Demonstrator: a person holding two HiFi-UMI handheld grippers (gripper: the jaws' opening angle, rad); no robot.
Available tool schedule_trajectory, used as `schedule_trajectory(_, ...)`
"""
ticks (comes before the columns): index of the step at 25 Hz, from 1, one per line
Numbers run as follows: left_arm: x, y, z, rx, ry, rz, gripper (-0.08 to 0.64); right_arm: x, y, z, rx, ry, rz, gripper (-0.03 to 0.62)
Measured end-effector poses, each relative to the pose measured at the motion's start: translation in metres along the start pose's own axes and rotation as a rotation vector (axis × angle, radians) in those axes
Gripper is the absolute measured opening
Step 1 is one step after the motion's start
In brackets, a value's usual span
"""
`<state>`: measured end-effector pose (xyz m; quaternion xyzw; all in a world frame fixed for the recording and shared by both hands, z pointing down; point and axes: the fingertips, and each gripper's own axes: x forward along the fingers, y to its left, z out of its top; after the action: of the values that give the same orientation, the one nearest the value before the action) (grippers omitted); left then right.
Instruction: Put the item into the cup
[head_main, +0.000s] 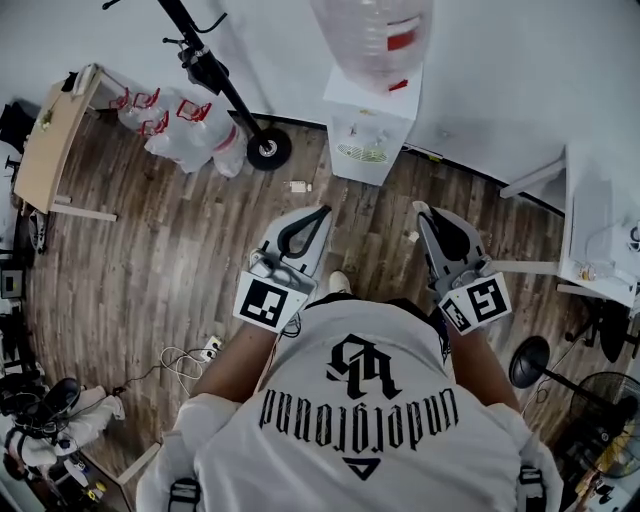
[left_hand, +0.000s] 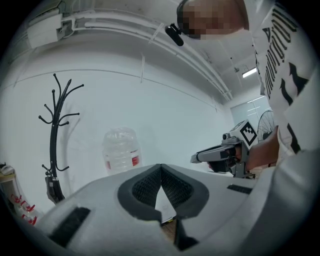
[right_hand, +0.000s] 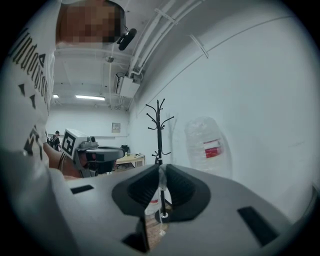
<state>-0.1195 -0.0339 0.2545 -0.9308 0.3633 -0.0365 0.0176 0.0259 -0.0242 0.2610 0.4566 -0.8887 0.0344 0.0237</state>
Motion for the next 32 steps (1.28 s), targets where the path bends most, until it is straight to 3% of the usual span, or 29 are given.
schedule_trajectory(17,0.016,0.049,-0.021,-0.039,0.033,0.06,0.003,0.068,-0.021,-0.022,0.02,0.042,0.041,0.054)
schedule_trajectory(26,0.069,0.072,-0.049,-0.073,0.094,0.083,0.003,0.111,-0.067,-0.054,0.019,0.109,0.08,0.054)
schedule_trajectory(32,0.117,0.096,-0.09,-0.117,0.153,0.1,0.003,0.146,-0.11,-0.09,0.025,0.181,0.103,0.055)
